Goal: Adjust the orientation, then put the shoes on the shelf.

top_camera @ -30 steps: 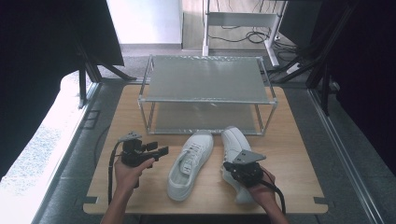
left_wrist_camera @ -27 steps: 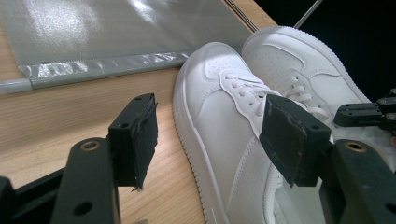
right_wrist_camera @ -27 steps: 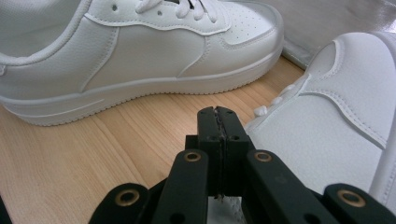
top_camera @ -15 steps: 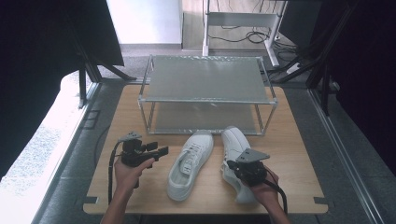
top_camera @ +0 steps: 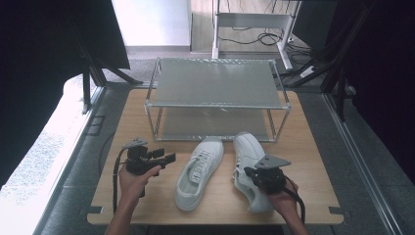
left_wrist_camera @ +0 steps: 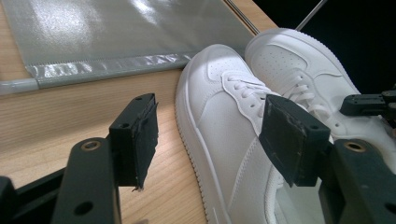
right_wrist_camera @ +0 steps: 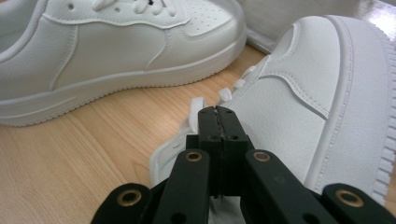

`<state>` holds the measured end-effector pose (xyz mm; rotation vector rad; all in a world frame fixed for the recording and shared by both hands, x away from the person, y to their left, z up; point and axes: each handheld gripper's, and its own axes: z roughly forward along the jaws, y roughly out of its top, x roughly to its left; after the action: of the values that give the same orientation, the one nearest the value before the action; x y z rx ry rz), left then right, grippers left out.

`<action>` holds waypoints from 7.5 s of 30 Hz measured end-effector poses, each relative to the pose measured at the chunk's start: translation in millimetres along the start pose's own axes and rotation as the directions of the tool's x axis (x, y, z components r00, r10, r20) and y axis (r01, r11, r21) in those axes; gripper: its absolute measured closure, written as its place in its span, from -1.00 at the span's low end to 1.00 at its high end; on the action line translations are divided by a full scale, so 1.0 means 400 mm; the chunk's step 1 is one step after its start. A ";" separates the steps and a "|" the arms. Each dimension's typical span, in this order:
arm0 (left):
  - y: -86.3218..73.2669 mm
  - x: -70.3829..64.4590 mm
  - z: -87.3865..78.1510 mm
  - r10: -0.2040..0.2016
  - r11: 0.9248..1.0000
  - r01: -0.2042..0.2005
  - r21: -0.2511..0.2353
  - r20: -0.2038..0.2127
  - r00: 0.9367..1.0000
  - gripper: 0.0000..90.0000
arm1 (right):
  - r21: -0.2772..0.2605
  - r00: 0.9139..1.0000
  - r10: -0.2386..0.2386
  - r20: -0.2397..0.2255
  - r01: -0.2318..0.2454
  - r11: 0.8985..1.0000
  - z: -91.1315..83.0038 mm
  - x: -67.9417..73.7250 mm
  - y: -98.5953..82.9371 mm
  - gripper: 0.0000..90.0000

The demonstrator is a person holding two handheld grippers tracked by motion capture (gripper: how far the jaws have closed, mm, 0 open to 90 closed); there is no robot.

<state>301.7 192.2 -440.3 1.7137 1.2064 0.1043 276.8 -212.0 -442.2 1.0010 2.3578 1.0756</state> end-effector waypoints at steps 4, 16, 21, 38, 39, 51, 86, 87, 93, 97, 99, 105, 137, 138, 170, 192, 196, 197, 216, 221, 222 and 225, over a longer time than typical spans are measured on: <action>-0.001 0.003 0.001 -0.002 1.000 0.002 0.003 -0.001 1.000 -0.19 | -0.013 0.999 0.034 -0.006 -0.034 0.999 -0.012 -0.021 -0.004 1.00; -0.002 0.001 0.006 -0.005 1.000 0.005 0.008 0.001 1.000 -0.19 | -0.024 0.994 0.051 0.098 -0.049 0.999 -0.057 -0.075 -0.012 1.00; -0.004 -0.002 0.013 -0.004 1.000 0.004 0.014 0.005 1.000 -0.19 | -0.030 0.987 0.071 0.144 -0.068 0.997 -0.077 -0.126 -0.030 1.00; -0.004 -0.004 0.014 -0.003 1.000 0.003 0.017 0.005 1.000 -0.19 | -0.098 0.955 0.208 0.209 -0.191 0.977 -0.107 -0.246 -0.102 0.87; -0.004 -0.002 0.012 -0.006 1.000 0.006 0.013 0.005 1.000 -0.19 | -0.130 0.958 0.221 0.185 -0.199 0.971 -0.128 -0.239 -0.093 0.81; -0.003 -0.004 0.013 -0.005 1.000 0.005 0.015 0.010 1.000 -0.18 | 0.049 0.985 0.151 0.089 -0.155 0.987 -0.071 -0.144 -0.036 0.51; -0.001 -0.013 0.012 0.000 1.000 0.000 0.012 0.019 1.000 -0.18 | 0.077 0.996 0.085 -0.037 -0.082 0.994 -0.036 -0.036 0.008 0.44; 0.000 -0.014 0.011 0.000 1.000 0.000 0.009 0.020 1.000 -0.18 | 0.074 0.995 0.089 -0.050 -0.085 0.994 -0.038 -0.038 0.009 0.37; 0.008 -0.028 0.001 0.046 0.999 -0.046 -0.001 -0.016 0.999 -0.18 | -0.018 0.988 0.118 -0.104 -0.120 0.993 -0.070 -0.057 0.013 0.13; 0.011 -0.042 0.001 0.060 0.998 -0.060 -0.006 0.005 0.998 -0.16 | -0.098 0.990 0.114 -0.083 -0.122 0.988 -0.111 -0.073 0.019 0.09; 0.011 -0.053 0.005 0.072 0.997 -0.072 0.001 0.017 0.997 -0.16 | -0.118 0.995 0.098 -0.035 -0.102 0.988 -0.135 -0.087 0.020 0.06; 0.016 -0.070 0.004 0.077 0.997 -0.077 0.001 0.015 0.997 -0.12 | -0.127 0.993 0.116 0.001 -0.115 0.985 -0.155 -0.120 0.011 0.06; -0.015 -0.142 0.099 0.172 0.969 -0.167 0.180 -0.013 0.985 -0.02 | -0.021 0.990 0.142 -0.009 -0.142 0.990 -0.094 -0.160 -0.040 0.08; -0.016 -0.142 0.102 0.175 0.968 -0.168 0.184 -0.019 0.984 -0.02 | -0.021 0.990 0.142 -0.009 -0.142 0.990 -0.094 -0.160 -0.040 0.08; -0.027 -0.145 0.202 0.262 0.941 -0.198 0.275 -0.223 0.939 0.36 | 0.151 0.989 0.110 0.101 -0.125 0.981 0.008 -0.168 -0.046 0.34; -0.020 -0.131 0.204 0.249 0.951 -0.198 0.238 -0.209 0.946 0.83 | 0.173 0.983 0.168 0.076 -0.179 0.968 0.029 -0.193 -0.040 0.90; -0.019 -0.124 0.197 0.234 0.956 -0.191 0.224 -0.182 0.955 0.85 | 0.146 0.983 0.176 0.059 -0.183 0.972 0.021 -0.194 -0.042 0.89; -0.019 -0.124 0.194 0.226 0.957 -0.185 0.221 -0.178 0.958 0.85 | 0.144 0.983 0.172 0.057 -0.179 0.973 0.019 -0.193 -0.041 0.89; 0.016 -0.098 0.087 0.138 0.989 -0.130 0.074 -0.117 0.983 0.84 | -0.016 0.979 0.202 -0.040 -0.202 0.979 -0.063 -0.190 -0.036 0.89; 0.021 -0.094 0.067 0.124 0.992 -0.119 0.051 -0.110 0.986 0.84 | -0.066 0.979 0.196 -0.055 -0.199 0.978 -0.092 -0.188 -0.033 0.89; 0.023 -0.095 0.061 0.127 0.991 -0.122 0.045 -0.111 0.986 0.84 | -0.076 0.979 0.198 -0.056 -0.202 0.976 -0.098 -0.187 -0.032 0.89; 0.030 -0.096 0.039 0.118 0.993 -0.117 0.015 -0.101 0.988 0.84 | -0.104 0.976 0.207 -0.069 -0.214 0.971 -0.115 -0.189 -0.031 0.89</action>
<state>299.2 153.3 -422.4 1.8061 1.1800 0.2603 296.6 -296.1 -419.7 1.2149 2.2456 1.3151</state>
